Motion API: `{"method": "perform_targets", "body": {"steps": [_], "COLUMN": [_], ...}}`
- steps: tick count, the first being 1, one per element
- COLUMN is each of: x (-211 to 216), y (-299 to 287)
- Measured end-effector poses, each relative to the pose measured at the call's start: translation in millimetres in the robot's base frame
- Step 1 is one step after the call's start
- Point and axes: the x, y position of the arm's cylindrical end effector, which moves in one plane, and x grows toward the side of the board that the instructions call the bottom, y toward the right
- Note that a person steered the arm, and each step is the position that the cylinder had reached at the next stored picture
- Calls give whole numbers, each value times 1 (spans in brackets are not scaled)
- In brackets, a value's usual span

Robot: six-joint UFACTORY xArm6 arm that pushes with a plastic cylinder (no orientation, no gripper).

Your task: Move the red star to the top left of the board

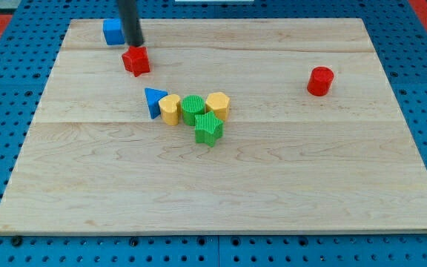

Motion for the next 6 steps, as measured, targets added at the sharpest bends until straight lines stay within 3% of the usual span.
{"method": "perform_targets", "body": {"steps": [1,2,3,4,5,6], "x": [-2,22,41,31,32,52], "y": [60,108,51,-32,-57,-16]}}
